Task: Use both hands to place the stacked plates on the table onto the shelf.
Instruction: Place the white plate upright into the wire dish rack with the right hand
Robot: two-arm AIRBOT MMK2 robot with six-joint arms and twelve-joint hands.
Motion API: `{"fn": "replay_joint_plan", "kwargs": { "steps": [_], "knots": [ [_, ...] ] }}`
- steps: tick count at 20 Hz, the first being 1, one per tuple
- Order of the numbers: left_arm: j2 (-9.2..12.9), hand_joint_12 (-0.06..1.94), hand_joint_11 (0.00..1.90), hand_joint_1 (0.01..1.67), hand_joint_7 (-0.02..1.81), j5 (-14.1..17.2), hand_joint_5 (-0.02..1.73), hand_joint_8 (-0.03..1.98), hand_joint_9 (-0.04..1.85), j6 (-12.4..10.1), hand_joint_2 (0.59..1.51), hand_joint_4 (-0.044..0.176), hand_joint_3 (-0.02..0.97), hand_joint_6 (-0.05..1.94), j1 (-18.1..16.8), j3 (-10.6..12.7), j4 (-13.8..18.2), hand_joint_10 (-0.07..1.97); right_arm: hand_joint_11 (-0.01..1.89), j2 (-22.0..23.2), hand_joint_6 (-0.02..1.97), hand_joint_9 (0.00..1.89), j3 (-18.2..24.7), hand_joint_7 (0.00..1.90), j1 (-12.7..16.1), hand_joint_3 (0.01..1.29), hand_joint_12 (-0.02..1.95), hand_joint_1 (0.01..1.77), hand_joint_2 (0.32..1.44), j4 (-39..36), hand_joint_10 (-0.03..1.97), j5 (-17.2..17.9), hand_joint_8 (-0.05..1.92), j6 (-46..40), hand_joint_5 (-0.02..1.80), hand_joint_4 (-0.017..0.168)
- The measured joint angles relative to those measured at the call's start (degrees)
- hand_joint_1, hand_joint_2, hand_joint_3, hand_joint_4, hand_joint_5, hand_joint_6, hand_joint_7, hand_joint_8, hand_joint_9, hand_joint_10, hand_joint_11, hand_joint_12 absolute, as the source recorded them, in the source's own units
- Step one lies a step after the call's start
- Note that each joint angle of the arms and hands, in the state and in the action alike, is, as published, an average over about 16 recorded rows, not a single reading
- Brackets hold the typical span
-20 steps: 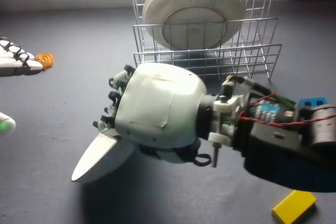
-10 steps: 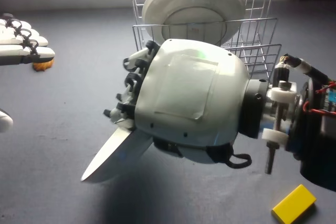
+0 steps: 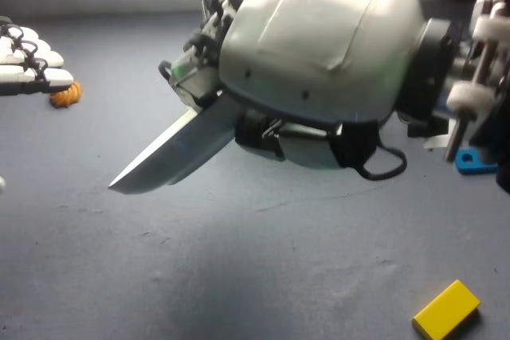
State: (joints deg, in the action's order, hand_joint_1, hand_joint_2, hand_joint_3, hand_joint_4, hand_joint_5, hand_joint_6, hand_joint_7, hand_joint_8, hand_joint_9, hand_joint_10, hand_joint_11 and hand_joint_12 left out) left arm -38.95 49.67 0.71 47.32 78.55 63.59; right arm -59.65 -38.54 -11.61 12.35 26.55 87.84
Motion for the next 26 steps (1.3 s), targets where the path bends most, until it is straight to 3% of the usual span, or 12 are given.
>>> {"fn": "replay_joint_plan", "kwargs": {
  "steps": [12,19,26],
  "knots": [
    [-0.1,0.01,0.02,0.02,0.02,14.4,0.04,-0.01,0.02,0.8,1.064,0.005,0.008,0.01,2.0,1.5,4.1,0.01,0.71,2.4,0.98,0.95,-3.7,1.02,7.3,0.01,1.48,1.25,1.04,15.0,1.0,-5.0,1.0,-4.6,0.87,-0.005],
    [-0.1,0.01,0.02,0.02,0.02,21.3,0.05,-0.01,0.02,0.8,1.065,0.004,0.009,0.01,1.1,0.5,5.4,0.01,0.7,2.5,0.98,0.94,-7.2,1.02,8.9,0.01,1.47,1.28,1.04,21.7,0.99,-7.0,1.0,-5.6,0.86,-0.007],
    [0.4,0.01,0.02,0.02,0.02,25.4,0.05,-0.01,0.02,0.8,1.063,0.004,0.009,0.01,-2.8,-1.8,7.9,0.01,0.7,2.0,0.98,0.96,-10.6,1.01,9.2,0.01,1.43,1.29,1.04,28.4,0.91,-8.4,1.01,-5.6,0.85,-0.008]
  ]
}}
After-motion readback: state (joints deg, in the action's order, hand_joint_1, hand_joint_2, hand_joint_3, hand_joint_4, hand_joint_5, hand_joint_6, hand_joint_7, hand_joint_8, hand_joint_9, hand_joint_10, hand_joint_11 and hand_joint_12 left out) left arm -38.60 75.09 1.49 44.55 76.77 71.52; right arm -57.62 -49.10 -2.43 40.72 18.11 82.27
